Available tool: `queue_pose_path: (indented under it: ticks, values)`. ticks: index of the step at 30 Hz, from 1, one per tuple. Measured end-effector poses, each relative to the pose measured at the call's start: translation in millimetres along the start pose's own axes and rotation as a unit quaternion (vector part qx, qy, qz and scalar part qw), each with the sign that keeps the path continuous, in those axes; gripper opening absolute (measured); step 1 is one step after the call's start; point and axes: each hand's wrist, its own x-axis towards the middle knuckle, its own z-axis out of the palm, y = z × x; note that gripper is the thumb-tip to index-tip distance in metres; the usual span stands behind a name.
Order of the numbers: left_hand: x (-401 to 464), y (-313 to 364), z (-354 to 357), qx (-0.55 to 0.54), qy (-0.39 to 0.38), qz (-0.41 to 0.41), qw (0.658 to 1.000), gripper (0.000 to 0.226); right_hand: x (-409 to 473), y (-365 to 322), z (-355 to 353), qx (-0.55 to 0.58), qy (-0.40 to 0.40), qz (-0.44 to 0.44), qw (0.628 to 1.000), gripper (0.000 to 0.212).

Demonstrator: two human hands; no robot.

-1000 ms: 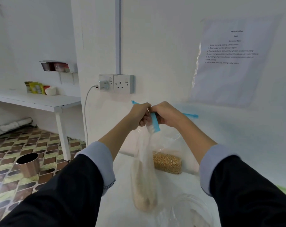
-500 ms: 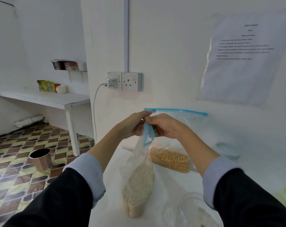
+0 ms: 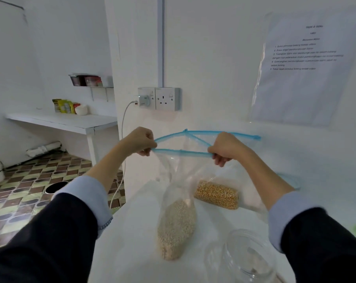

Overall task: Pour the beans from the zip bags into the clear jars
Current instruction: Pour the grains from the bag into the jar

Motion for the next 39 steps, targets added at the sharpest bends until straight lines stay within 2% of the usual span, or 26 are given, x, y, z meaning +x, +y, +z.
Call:
queue_pose_path:
  ticks: [3,7,9,12,14,16,20,25,29,31,33,36,39]
  values:
    - [-2.8,-11.4,-15.7,0.061,0.029,0.007,0.998,0.02,-2.9,7.0,-15.4,-0.062,0.015,0.025,0.998,0.028]
    - [-4.2,-9.8,-18.2,0.054,0.036,0.033,0.997,0.015,-4.1,2.6,-21.5,-0.083,0.046,0.017,0.995,0.019]
    - [-4.8,-9.4,-20.3,0.032,0.011,0.05,0.998,0.012,-3.3,3.8,-21.8,-0.075,0.061,0.0,0.995,0.014]
    - [-1.1,-9.7,-21.5,-0.055,-0.079,0.054,0.994,0.011,-2.0,4.3,-19.2,-0.064,0.09,-0.044,0.993,0.005]
    - [4.8,-5.6,-15.7,-0.144,-0.123,0.054,0.98,0.012,-0.9,1.7,-15.1,-0.057,0.096,-0.076,0.991,0.016]
    - [16.8,0.5,-5.5,-0.195,-0.11,0.063,0.973,0.018,0.3,-1.5,-12.3,-0.059,0.086,-0.1,0.99,0.025]
    - [42.1,14.3,22.7,-0.182,-0.085,0.079,0.976,0.015,3.7,-9.5,-12.9,-0.101,0.046,-0.138,0.984,0.029]
    - [55.2,20.5,57.9,-0.177,-0.154,0.078,0.969,0.021,12.9,-19.0,-10.1,-0.088,0.002,-0.131,0.987,0.04]
    - [63.2,14.6,64.2,-0.212,-0.087,0.096,0.969,0.014,19.8,-33.3,1.8,-0.053,-0.023,-0.094,0.994,0.02]
    - [64.2,16.0,63.5,-0.208,-0.072,0.106,0.97,0.015,25.1,-42.4,10.0,-0.046,0.005,-0.073,0.996,0.051]
    - [62.6,19.2,62.0,-0.196,-0.056,0.123,0.971,0.018,28.8,-50.4,16.4,-0.088,0.046,-0.064,0.993,0.06]
    - [59.9,26.7,57.2,-0.208,-0.03,0.123,0.97,0.018,32.1,-62.4,20.7,-0.138,0.064,-0.054,0.987,0.044]
    - [55.6,33.4,51.9,-0.226,-0.005,0.121,0.967,0.02,33.7,-72.0,21.8,-0.127,0.087,-0.038,0.987,0.034]
